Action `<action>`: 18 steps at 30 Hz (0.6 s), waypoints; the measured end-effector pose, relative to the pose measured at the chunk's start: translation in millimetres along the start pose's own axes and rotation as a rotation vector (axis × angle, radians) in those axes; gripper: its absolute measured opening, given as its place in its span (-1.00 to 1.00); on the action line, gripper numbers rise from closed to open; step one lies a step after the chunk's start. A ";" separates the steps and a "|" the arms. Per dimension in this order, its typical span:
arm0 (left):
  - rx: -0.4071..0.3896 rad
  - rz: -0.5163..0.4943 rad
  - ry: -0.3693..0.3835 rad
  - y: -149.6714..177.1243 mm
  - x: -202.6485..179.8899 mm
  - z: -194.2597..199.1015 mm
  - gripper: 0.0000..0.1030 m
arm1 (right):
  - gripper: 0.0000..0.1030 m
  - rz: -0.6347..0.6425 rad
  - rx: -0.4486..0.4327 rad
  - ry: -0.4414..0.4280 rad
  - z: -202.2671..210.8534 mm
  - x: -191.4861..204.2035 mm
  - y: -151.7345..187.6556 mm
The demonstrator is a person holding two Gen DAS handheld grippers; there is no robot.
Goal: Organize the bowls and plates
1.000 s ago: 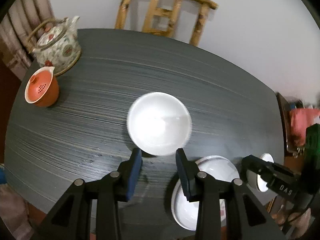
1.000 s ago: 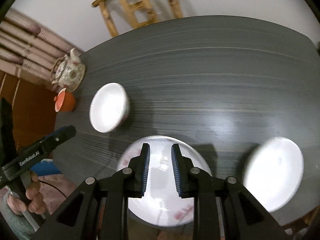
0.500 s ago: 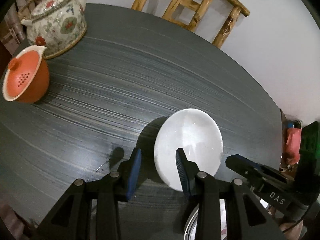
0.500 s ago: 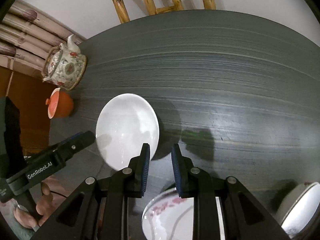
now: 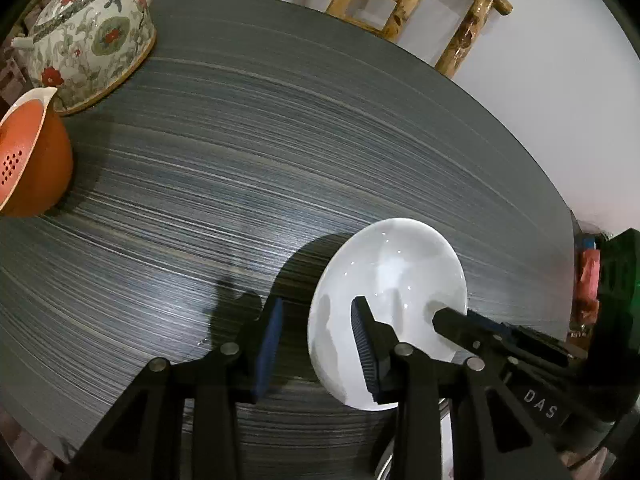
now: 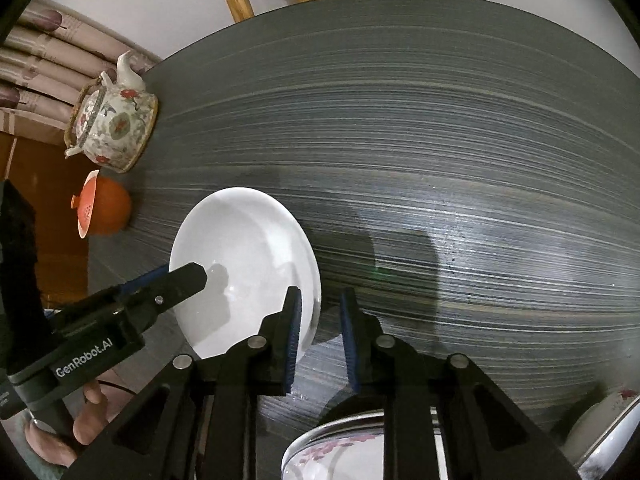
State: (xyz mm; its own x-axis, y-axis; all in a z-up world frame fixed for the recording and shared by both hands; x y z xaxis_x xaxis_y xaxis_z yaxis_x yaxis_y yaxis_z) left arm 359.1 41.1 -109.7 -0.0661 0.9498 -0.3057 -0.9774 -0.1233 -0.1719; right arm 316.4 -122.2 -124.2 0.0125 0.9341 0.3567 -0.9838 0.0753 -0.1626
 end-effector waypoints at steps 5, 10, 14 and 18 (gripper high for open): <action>0.016 0.015 0.005 2.3 -2.0 -6.6 -0.74 | -0.77 -0.012 -0.002 -0.018 -2.3 0.0 1.1; -0.001 -0.004 -0.038 4.3 -5.8 -8.1 -0.89 | -0.83 -0.001 -0.005 -0.016 -3.5 2.1 4.7; -0.002 -0.006 -0.046 7.5 -7.0 -8.6 -0.92 | -0.84 -0.003 -0.015 -0.013 -3.3 2.1 5.8; 0.002 -0.014 -0.048 10.1 -7.2 -6.5 -0.92 | -0.83 0.006 -0.017 -0.001 -2.8 2.4 8.6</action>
State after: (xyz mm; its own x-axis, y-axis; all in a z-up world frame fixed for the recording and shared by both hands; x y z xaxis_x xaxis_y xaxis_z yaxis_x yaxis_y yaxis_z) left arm 351.0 31.1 -115.3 -0.0616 0.9643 -0.2575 -0.9787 -0.1090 -0.1741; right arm 308.4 -118.3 -127.4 0.0068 0.9341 0.3570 -0.9807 0.0760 -0.1802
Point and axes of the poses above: each gripper's, at about its wrist camera, not at the fingertips, and z roughly against the way its jaws point, x to its left, y to its underside, the point moved 4 cm from there along -z, roughly the way its jaws point, and after that the axes turned 4 degrees about -x, right-handed, at the moved point
